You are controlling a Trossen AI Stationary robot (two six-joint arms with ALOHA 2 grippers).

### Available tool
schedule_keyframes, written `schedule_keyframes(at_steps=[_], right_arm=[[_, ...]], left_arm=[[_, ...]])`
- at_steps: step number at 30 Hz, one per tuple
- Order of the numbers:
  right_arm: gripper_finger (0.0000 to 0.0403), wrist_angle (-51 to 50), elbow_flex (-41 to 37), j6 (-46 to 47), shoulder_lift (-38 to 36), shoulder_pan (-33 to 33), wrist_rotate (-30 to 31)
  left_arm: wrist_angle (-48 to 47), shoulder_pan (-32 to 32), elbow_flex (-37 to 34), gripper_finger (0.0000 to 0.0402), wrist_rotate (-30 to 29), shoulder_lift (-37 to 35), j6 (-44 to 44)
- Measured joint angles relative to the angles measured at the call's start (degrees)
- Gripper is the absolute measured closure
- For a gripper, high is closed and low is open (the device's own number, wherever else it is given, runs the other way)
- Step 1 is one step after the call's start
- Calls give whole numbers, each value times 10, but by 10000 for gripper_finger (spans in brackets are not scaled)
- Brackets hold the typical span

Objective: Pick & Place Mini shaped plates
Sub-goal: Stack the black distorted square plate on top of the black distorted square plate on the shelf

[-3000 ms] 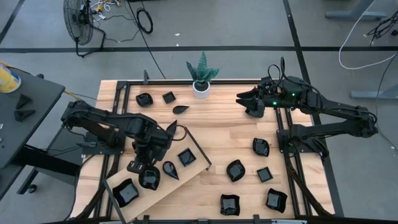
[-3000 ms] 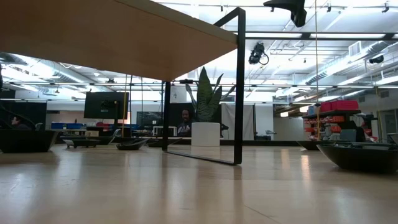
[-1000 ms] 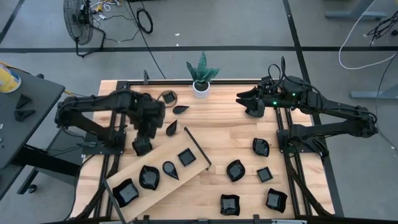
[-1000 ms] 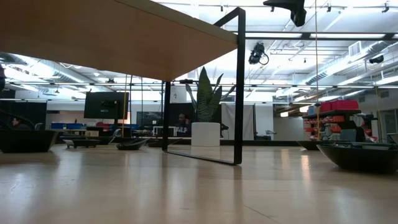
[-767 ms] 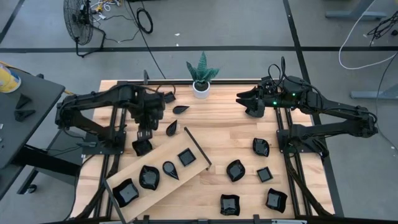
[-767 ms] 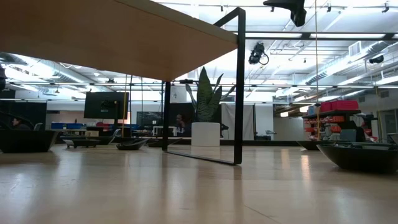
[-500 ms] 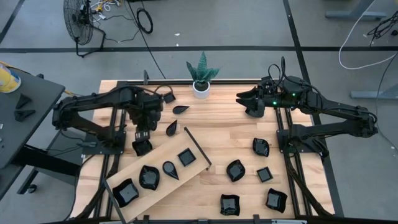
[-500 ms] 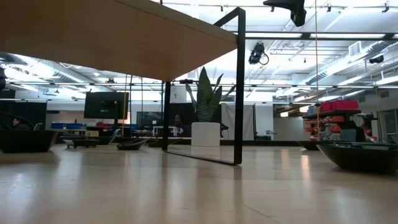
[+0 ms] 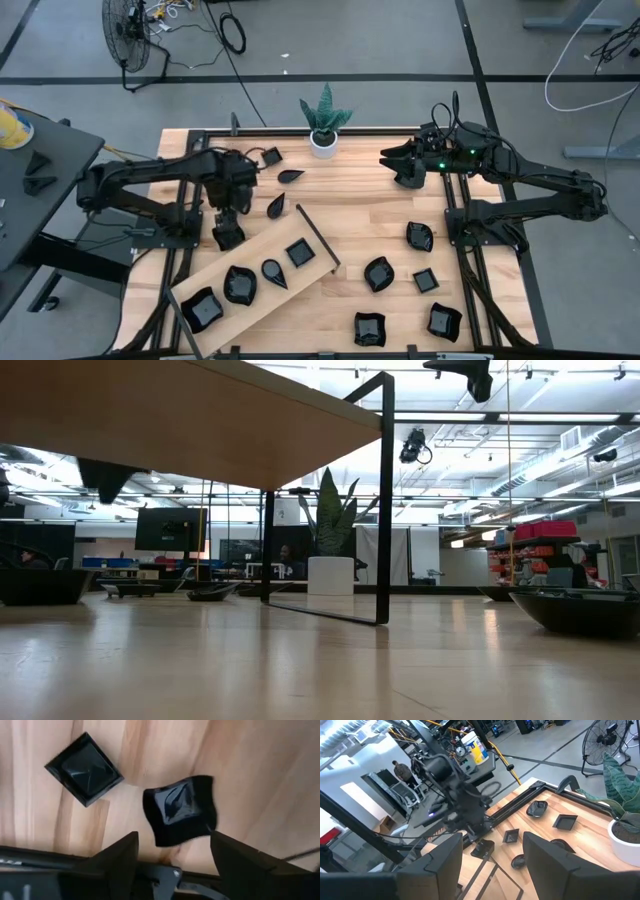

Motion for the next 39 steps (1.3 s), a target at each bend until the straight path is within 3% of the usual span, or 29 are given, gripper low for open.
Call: schedule_keyframes(at_steps=[7, 13, 20, 28, 39], right_arm=[[193, 0, 0, 0, 0, 0, 1], [193, 0, 0, 0, 0, 0, 2], [193, 0, 0, 0, 0, 0, 4], [193, 0, 0, -3, 0, 0, 19], [193, 0, 0, -17, 0, 0, 19]], left_arm=[[81, 24, -98, 154, -13, 0, 15], [147, 55, -142, 167, -12, 2, 16], [166, 72, -140, 168, -2, 6, 15], [166, 75, -140, 168, -7, 6, -145], [182, 45, -140, 168, 0, 6, -134]])
